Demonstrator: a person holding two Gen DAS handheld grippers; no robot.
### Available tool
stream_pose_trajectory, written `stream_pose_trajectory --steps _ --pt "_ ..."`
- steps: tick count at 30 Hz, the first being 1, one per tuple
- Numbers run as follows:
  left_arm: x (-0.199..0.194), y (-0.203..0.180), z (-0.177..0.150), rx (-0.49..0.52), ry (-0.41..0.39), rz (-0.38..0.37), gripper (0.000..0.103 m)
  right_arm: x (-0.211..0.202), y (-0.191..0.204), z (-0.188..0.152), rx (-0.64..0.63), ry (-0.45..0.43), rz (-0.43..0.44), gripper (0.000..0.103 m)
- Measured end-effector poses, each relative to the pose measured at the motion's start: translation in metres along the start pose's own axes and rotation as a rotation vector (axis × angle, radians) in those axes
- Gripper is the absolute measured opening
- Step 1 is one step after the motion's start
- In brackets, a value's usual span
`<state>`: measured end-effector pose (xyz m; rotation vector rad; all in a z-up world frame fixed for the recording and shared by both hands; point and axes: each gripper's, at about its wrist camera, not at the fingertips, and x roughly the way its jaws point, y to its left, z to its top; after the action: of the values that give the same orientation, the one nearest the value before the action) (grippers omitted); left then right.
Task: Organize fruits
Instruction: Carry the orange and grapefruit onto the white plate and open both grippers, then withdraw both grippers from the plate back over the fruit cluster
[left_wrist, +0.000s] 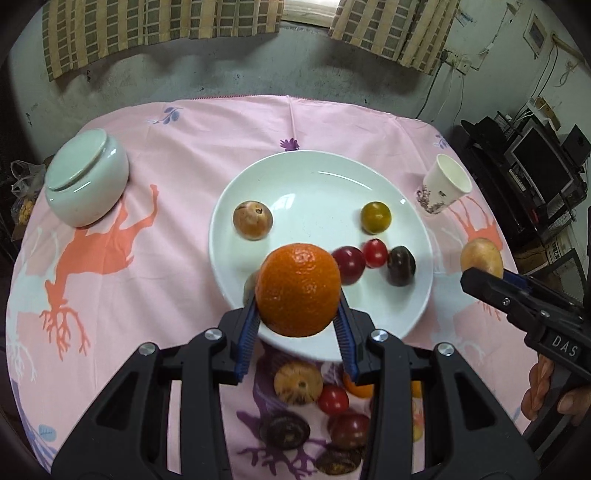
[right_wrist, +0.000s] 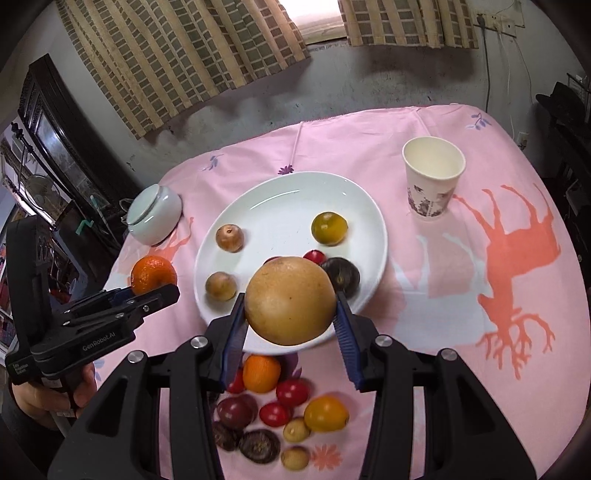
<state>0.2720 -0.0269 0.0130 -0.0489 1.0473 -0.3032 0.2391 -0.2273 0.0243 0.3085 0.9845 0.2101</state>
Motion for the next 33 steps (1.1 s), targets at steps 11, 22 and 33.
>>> stream_pose_trajectory --steps 11,22,33 --pt "0.053 0.01 0.023 -0.041 0.031 0.02 0.039 0.059 -0.017 0.025 0.033 0.02 -0.039 0.046" --pt "0.037 0.004 0.041 -0.102 -0.039 0.088 0.077 0.052 -0.01 0.036 -0.035 -0.065 -0.096 0.071" --pt "-0.022 0.027 -0.04 -0.229 -0.04 0.09 0.079 -0.005 -0.043 -0.048 0.097 -0.017 -0.108 0.072"
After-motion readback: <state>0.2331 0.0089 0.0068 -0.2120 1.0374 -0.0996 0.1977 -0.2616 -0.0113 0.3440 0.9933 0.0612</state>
